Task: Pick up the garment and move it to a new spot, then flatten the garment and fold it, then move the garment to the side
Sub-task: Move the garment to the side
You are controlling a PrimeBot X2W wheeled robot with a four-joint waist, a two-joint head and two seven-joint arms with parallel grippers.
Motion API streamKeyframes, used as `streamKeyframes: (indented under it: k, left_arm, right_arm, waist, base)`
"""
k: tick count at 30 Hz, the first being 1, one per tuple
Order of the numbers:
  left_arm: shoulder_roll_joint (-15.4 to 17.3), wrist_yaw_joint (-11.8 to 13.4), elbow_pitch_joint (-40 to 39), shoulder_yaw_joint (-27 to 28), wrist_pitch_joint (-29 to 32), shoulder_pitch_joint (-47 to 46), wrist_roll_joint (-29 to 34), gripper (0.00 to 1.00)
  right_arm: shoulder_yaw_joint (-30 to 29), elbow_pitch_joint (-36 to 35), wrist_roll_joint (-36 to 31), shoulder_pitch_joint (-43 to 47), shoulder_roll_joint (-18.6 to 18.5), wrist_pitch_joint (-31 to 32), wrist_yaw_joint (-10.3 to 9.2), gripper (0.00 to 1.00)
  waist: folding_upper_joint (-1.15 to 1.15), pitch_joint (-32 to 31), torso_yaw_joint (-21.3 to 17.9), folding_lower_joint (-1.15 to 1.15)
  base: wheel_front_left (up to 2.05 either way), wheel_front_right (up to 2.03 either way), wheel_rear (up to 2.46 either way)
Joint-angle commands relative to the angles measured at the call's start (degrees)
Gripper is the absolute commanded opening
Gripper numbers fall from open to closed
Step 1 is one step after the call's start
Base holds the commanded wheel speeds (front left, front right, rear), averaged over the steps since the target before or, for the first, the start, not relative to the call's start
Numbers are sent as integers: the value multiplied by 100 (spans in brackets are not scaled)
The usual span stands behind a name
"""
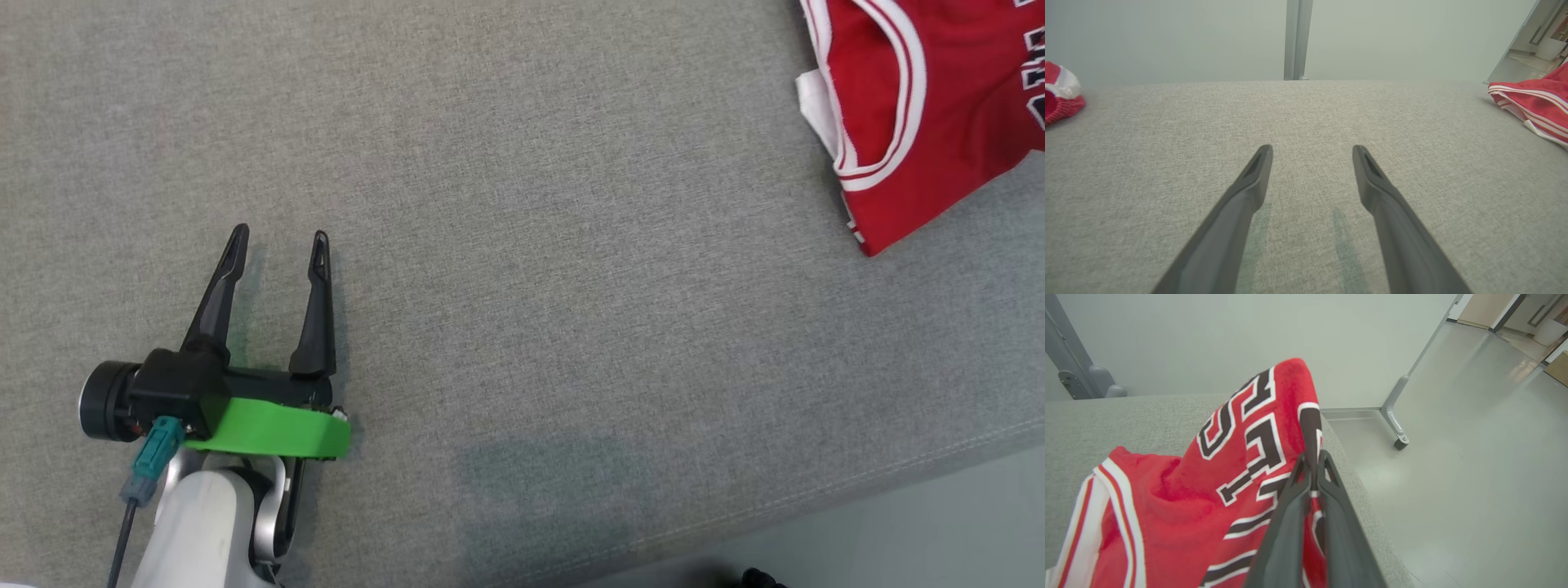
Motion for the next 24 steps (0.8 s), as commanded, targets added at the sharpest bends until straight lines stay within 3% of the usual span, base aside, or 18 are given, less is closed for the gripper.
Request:
streamKeyframes:
  k: [1,10,11,12,24]
  left_arm:
    - [69,32,-85,2,36,61,60,100]
    - [174,93,-591,-76,265,60,122,100]
    - [185,117,-629,-90,290,56,140,100]
    - [191,120,-640,-91,300,55,138,100]
    - [125,189,-526,-113,187,-15,19,100]
  right_arm:
    - [-31,71,-56,-90,-58,-55,-10,0]
    - [-412,761,-297,-464,-404,-350,-11,0]
    - [-510,820,-462,-511,-371,-405,-10,73]
    - [-588,834,-543,-543,-357,-423,-10,98]
    - [-1661,-216,-1515,147,163,-422,-10,100]
  waist:
    - [31,136,61,0]
    - [31,522,227,0]
    - [31,570,258,0]
    - [31,589,271,0]
    - [31,383,367,0]
  base:
    - [0,0,0]
    - [0,0,0]
    - [0,0,0]
    - [0,0,0]
    - [0,0,0]
